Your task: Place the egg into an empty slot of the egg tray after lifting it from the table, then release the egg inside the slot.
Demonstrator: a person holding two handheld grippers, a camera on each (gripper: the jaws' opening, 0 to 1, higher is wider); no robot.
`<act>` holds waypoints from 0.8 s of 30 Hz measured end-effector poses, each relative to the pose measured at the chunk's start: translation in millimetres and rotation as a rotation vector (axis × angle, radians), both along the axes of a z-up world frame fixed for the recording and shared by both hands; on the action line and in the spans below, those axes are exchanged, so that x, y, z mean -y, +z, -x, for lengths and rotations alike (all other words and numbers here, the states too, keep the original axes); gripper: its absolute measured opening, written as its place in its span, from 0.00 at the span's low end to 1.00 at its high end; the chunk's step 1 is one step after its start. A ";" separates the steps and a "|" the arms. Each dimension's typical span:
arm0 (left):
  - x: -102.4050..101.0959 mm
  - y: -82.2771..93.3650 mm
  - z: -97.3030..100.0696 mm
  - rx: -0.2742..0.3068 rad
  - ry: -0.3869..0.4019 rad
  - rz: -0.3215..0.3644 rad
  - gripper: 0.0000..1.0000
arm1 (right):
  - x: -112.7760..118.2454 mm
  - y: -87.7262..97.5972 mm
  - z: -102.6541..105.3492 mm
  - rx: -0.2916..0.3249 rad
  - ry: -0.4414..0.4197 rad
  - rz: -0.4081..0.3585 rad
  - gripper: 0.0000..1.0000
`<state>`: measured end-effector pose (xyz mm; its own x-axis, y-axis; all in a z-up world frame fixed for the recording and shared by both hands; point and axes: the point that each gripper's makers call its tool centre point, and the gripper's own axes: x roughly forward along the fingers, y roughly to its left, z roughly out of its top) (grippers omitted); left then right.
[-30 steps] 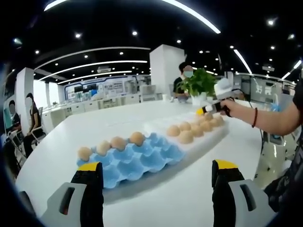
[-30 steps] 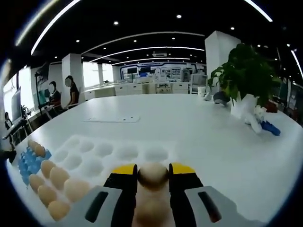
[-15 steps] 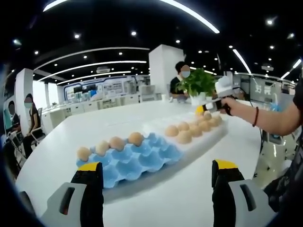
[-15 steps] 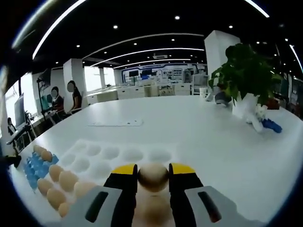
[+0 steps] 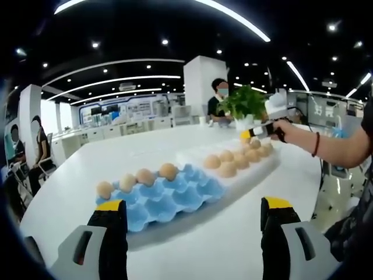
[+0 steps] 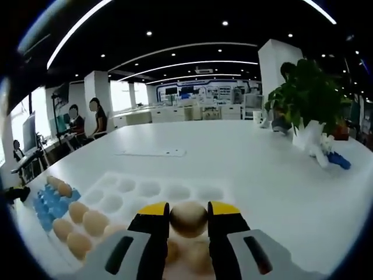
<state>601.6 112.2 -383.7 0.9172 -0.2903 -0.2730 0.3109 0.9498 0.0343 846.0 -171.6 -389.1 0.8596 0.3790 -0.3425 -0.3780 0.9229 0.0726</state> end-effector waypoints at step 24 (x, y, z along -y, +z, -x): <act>-9.6 -1.1 7.1 0.008 0.014 0.017 0.96 | -44.3 17.8 20.4 0.056 0.113 0.035 0.26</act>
<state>594.5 121.7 -384.9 0.9233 -0.2819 -0.2610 0.2972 0.9546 0.0205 825.6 -127.4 -371.4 0.8306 0.4628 -0.3098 -0.4819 0.8761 0.0168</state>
